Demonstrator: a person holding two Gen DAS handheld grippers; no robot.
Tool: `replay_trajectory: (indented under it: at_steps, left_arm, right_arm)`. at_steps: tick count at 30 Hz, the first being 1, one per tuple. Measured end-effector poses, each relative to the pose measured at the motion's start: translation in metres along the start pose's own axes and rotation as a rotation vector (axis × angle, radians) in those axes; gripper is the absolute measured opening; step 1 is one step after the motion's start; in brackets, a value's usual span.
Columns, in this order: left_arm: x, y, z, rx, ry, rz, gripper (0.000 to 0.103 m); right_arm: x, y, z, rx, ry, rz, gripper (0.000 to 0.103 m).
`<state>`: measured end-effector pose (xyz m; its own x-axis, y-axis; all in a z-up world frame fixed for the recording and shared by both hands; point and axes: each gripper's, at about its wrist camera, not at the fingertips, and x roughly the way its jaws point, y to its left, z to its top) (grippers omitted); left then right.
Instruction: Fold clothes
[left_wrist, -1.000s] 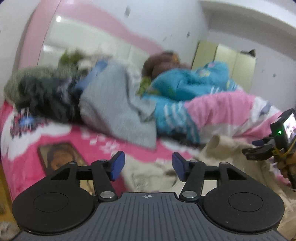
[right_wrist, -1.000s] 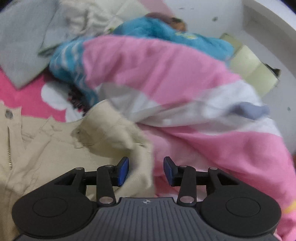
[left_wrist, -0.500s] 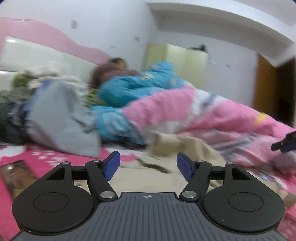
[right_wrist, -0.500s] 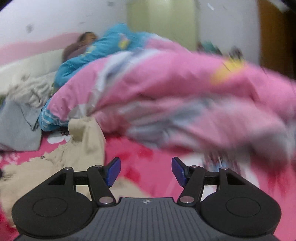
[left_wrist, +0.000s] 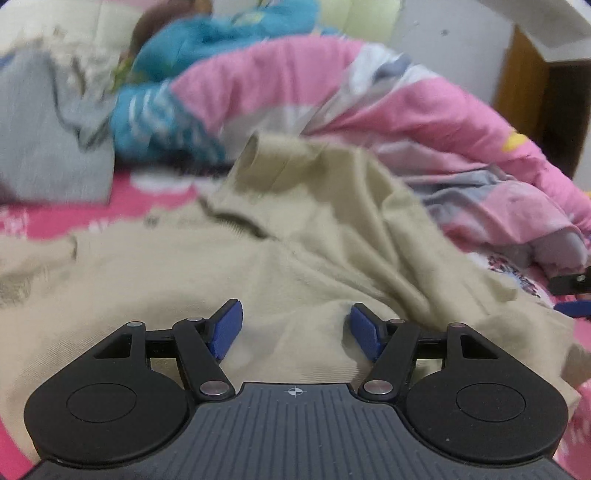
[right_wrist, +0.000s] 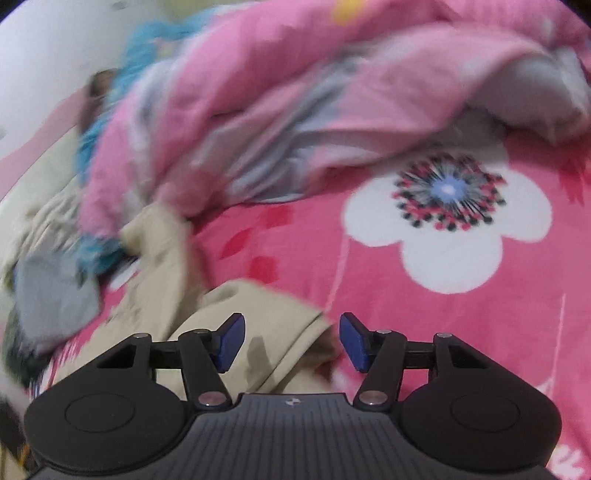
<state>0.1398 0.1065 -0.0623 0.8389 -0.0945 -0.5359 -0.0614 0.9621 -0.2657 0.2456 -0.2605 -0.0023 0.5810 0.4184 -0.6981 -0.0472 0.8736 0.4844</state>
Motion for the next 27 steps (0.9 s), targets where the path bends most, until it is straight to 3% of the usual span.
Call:
replay_trajectory:
  at_steps: [2,4,5,6,11,19,24,27]
  left_arm:
    - [0.000,0.002,-0.002,0.000,0.000,0.009,0.064]
    - [0.001,0.003,-0.002,0.007,0.000,0.019,0.064]
    - [0.002,0.003,-0.002,0.012,0.001,0.024,0.064]
    - [0.003,0.002,-0.002,0.013,0.003,0.029,0.064]
    - [0.006,0.003,-0.003,0.001,0.006,0.042,0.064]
    - [0.004,0.011,0.000,-0.048,0.000,0.043,0.063]
    - [0.002,0.017,0.000,-0.070,-0.001,0.039,0.062]
    - [0.001,0.019,-0.001,-0.080,-0.003,0.035,0.062]
  right_arm:
    - [0.021,-0.021,0.006,0.122,0.041,0.025,0.053]
    - [0.041,-0.039,0.010,0.229,0.092,0.101,0.041]
    - [0.046,-0.043,0.011,0.260,0.100,0.136,0.022]
    - [0.048,-0.045,0.010,0.278,0.100,0.170,0.010]
    - [0.000,-0.006,0.006,0.062,-0.103,0.210,0.008]
    - [-0.141,0.044,-0.020,-0.140,-0.460,0.286,0.007]
    - [-0.218,0.046,-0.091,-0.196,-0.572,0.288,0.007]
    - [-0.245,0.029,-0.137,-0.185,-0.580,0.245,0.005]
